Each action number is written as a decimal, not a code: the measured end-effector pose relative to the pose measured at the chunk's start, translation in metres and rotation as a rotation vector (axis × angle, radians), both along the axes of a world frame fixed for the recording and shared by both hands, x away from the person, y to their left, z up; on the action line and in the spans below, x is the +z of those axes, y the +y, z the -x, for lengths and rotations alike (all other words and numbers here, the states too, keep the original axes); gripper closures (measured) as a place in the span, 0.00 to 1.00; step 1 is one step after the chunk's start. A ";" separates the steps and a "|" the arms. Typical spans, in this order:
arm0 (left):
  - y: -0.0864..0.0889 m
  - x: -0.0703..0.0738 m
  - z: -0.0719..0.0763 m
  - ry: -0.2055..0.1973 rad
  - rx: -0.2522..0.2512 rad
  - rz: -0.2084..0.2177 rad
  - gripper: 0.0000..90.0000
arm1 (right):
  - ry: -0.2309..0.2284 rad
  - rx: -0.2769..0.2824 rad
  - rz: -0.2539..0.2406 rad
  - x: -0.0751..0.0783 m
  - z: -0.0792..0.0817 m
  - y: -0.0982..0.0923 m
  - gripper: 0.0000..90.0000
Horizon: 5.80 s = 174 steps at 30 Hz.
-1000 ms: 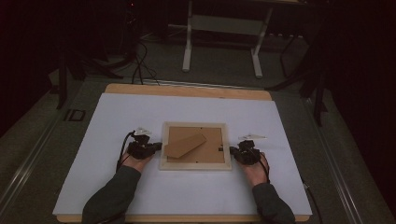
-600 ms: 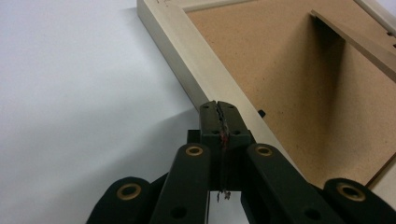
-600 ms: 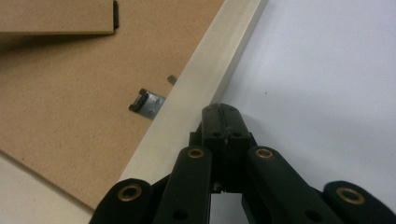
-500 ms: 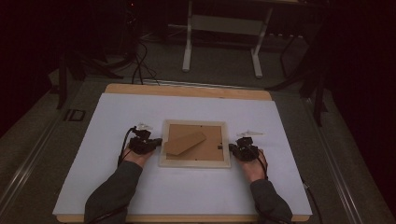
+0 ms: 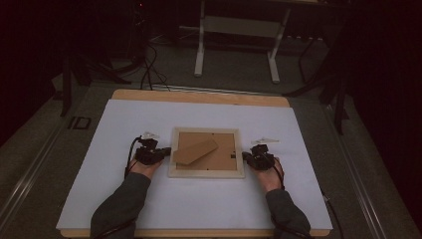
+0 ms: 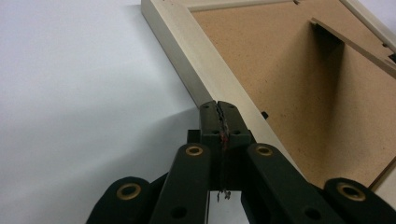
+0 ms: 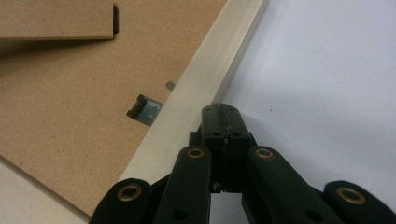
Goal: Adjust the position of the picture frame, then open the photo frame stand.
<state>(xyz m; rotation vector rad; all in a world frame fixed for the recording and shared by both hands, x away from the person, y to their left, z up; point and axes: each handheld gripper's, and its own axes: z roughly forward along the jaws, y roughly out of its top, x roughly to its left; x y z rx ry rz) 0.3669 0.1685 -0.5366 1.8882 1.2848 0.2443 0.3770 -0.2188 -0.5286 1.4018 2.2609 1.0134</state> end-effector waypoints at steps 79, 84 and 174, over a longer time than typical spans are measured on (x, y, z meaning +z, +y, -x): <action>-0.033 0.043 -0.012 0.133 -0.186 0.171 0.46 | -0.089 0.040 -0.035 0.010 0.037 -0.023 0.66; -0.033 0.040 -0.014 0.159 -0.197 0.199 0.52 | -0.089 0.041 -0.036 0.010 0.037 -0.023 0.66; -0.047 0.055 0.026 0.019 -0.325 0.162 0.74 | -0.002 0.033 -0.247 0.019 -0.012 -0.006 0.45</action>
